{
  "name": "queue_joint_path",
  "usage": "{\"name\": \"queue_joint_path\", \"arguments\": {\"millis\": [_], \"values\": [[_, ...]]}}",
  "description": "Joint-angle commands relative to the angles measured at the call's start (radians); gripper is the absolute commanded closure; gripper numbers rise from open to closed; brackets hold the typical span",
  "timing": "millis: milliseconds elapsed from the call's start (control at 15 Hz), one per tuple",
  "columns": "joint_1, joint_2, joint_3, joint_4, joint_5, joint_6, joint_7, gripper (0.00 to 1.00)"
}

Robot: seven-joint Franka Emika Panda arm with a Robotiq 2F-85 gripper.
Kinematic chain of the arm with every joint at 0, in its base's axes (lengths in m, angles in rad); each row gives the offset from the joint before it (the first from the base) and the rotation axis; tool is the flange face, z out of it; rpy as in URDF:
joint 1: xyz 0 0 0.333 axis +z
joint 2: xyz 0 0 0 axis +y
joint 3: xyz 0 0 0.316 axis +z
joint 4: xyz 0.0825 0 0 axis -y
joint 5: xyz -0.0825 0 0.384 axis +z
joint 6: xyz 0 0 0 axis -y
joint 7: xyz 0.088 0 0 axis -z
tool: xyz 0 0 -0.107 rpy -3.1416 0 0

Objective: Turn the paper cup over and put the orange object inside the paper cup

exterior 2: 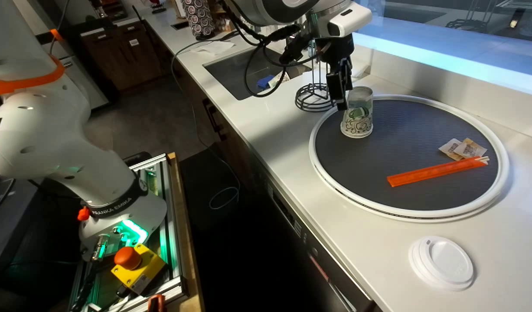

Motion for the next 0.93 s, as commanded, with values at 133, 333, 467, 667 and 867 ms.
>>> {"name": "queue_joint_path", "arguments": {"millis": [133, 333, 467, 667, 867], "values": [[0.015, 0.023, -0.019, 0.008, 0.045, 0.025, 0.042, 0.01], [0.011, 0.025, -0.021, 0.008, 0.082, 0.037, 0.065, 0.0], [0.008, 0.025, -0.021, 0.009, 0.123, 0.041, 0.069, 0.0], [0.008, 0.03, -0.026, 0.009, 0.153, 0.062, 0.083, 0.0], [0.011, 0.041, -0.034, 0.013, 0.158, 0.084, 0.102, 0.0]]}}
